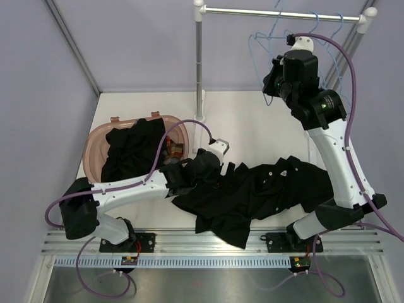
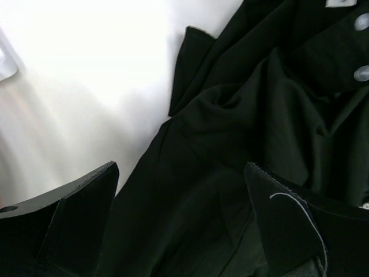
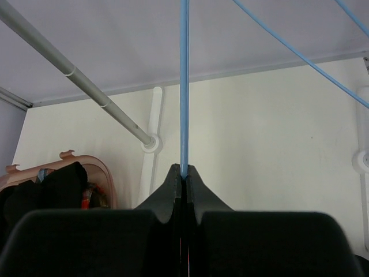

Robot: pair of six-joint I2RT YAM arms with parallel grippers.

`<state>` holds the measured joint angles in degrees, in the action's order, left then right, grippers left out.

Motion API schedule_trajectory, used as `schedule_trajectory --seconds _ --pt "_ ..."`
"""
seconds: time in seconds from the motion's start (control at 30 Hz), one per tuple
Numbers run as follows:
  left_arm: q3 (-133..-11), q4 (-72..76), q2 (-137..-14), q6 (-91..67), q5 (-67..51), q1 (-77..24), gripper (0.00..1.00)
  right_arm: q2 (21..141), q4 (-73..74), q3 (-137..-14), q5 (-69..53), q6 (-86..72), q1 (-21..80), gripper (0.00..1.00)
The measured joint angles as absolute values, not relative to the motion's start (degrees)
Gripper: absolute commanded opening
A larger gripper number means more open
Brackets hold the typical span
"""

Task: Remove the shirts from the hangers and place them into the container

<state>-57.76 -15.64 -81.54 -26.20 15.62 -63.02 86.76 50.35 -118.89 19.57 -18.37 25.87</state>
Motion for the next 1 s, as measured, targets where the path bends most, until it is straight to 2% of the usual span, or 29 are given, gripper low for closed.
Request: schedule_trajectory --seconds 0.2,0.23,0.27,0.3,0.4,0.43,0.53,0.77,1.0 --pt "-61.32 -15.38 -81.49 -26.37 14.74 -63.13 0.98 85.58 49.17 -112.99 19.42 -18.39 25.5 0.0" --pt "-62.08 -15.4 -81.49 -26.55 14.55 -63.13 0.98 85.43 48.9 -112.46 19.42 -18.39 25.5 0.04" --pt "-62.85 -15.42 -81.49 -26.65 14.22 -63.13 0.98 85.12 48.56 -112.03 19.42 -18.39 25.5 0.14" --pt "-63.44 -15.38 -81.52 -26.81 13.93 -63.13 0.98 84.75 48.27 -111.61 19.42 -18.57 25.5 0.31" --pt "-66.37 -16.05 -82.63 -27.31 13.21 -63.18 0.98 83.31 47.92 -110.74 19.46 -18.65 25.5 0.51" --pt "-67.31 -16.21 -83.35 -27.53 12.97 -63.18 0.99 82.83 47.86 -110.65 19.46 -18.61 25.5 0.63" --pt "-69.67 -16.91 -86.48 -28.58 11.99 -63.16 0.99 81.36 47.9 -110.65 19.42 -18.2 25.5 0.82" --pt "-70.72 -17.34 -94.19 -33.04 7.51 -62.17 0.99 74.02 49.8 -109.71 17.91 -17.74 25.47 0.95" --pt "-72.84 -17.47 -99.46 -39.68 4.21 -61.69 0.99 55.64 52.6 -102.83 14.85 -17.67 25.45 0.96"
